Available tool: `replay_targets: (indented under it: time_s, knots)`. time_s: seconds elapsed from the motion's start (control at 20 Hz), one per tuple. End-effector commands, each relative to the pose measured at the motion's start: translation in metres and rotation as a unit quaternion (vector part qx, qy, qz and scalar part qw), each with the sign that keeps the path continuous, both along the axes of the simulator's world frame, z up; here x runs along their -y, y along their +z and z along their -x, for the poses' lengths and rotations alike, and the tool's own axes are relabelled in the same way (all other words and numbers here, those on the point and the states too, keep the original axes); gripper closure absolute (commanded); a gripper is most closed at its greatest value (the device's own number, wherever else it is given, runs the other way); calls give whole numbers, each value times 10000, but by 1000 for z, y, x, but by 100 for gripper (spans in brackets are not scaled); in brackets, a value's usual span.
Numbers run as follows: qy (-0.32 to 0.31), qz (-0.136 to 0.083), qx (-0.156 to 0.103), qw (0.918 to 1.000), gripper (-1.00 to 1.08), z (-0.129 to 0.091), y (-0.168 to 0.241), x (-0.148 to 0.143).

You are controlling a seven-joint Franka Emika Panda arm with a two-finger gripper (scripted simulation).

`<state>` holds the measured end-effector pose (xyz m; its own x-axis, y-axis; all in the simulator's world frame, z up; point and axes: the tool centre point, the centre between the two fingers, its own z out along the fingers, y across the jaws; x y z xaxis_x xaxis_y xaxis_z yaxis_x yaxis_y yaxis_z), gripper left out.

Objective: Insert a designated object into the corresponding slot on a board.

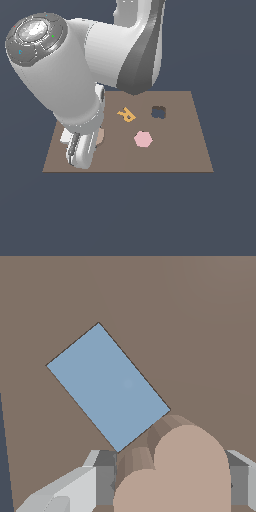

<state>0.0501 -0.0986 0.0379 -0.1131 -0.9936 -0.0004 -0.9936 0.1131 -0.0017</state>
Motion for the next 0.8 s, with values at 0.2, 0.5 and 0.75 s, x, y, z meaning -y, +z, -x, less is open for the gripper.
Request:
replay_targets:
  time_s: [0.2,0.5,0.75]
  knots:
    - [-1687,-4,1,9857,108,48,1,24]
    - [-2844,-6,-3,9587,108,85,2,30]
    - [-3513,-7,-5,9363,108,108,2,29]
